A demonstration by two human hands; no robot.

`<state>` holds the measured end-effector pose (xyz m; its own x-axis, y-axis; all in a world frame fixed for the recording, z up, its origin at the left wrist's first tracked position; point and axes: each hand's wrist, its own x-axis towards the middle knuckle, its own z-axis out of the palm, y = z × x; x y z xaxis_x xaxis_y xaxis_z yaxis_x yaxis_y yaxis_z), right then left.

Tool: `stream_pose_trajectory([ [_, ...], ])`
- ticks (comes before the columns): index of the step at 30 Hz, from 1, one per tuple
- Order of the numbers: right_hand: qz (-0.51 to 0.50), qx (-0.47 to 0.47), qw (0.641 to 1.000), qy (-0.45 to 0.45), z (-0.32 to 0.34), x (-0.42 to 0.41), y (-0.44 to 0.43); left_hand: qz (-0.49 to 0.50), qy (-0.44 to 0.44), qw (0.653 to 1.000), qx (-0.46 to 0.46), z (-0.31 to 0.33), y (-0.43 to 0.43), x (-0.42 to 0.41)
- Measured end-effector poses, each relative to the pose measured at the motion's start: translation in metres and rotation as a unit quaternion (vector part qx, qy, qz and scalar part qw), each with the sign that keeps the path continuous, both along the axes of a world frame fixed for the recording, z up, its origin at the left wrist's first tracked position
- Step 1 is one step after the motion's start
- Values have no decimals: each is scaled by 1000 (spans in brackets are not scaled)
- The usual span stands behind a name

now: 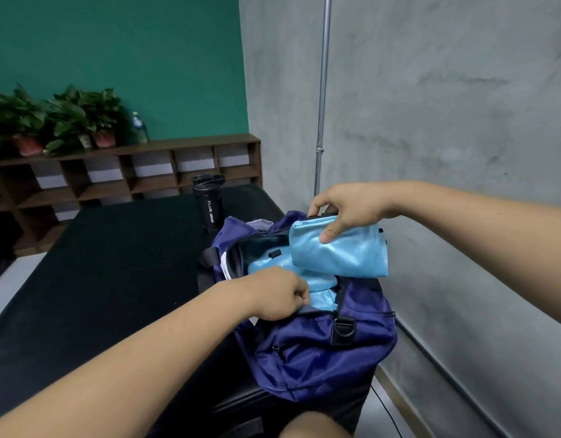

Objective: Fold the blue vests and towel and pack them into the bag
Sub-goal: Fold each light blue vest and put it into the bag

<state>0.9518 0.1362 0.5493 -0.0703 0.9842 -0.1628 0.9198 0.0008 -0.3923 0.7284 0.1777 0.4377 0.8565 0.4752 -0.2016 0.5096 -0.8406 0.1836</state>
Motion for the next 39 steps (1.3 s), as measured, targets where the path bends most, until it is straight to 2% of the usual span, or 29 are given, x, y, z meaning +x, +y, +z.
stream_pose_trajectory([
  [3,18,-22,999,-18,-4,-11,10,-14,4,998,67,1,-6,-11],
  [7,48,-84,994,-43,-7,-32,23,-41,-40,988,143,10,-21,-30],
  [12,84,-146,982,-84,-18,-65,42,-53,-71,983,160,19,-38,-48],
  [15,102,-243,964,-28,-36,-75,55,-56,-85,985,136,27,-46,-54],
  [18,121,-342,931,49,-43,-74,62,-60,-109,984,127,34,-52,-56],
  [22,133,-397,896,146,-36,-64,66,-63,-131,981,127,42,-55,-61],
  [24,135,-406,891,154,-41,-62,65,-56,-107,984,129,42,-57,-60],
  [26,133,-409,894,122,-55,-68,62,-44,-70,988,129,39,-58,-56],
  [30,74,-362,926,80,-77,-79,56,4,-25,990,141,27,-50,-43],
  [34,60,-183,981,-35,-59,-76,32,20,-34,991,129,24,-36,-31],
  [37,41,-49,994,-87,-47,-53,10,45,-36,993,103,23,-30,-22],
  [39,33,5,993,-114,-44,-32,-3,49,-42,993,94,21,-25,-17],
])
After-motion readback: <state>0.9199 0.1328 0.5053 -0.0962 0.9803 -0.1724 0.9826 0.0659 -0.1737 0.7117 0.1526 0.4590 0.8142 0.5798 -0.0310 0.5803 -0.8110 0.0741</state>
